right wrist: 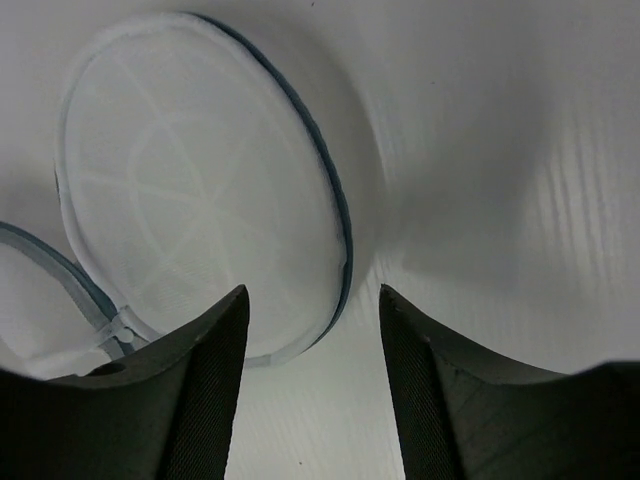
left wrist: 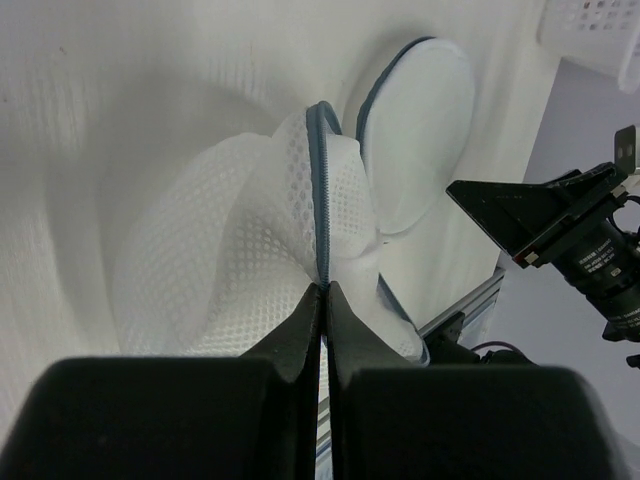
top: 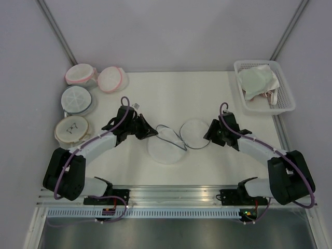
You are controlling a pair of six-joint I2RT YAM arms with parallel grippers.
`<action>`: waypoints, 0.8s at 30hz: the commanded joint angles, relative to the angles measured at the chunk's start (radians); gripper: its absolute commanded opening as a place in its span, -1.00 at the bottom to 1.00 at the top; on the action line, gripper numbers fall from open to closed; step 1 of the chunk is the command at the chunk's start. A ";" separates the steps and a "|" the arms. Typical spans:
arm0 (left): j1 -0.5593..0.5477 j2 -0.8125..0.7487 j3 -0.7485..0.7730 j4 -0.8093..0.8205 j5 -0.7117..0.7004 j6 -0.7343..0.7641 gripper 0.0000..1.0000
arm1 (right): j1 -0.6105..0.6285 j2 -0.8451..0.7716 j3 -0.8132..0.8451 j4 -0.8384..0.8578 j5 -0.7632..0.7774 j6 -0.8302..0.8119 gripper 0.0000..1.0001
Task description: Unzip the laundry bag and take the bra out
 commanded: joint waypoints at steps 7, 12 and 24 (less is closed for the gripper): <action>-0.001 -0.049 -0.046 0.081 0.051 -0.009 -0.95 | 0.015 0.063 -0.033 0.197 -0.049 0.054 0.06; -0.001 -0.079 -0.067 0.084 0.057 -0.017 -0.95 | 0.014 0.082 -0.034 0.212 -0.044 0.055 -0.32; -0.001 -0.113 -0.080 0.081 0.060 -0.023 -0.95 | 0.015 -0.046 -0.080 0.212 -0.052 0.046 -0.99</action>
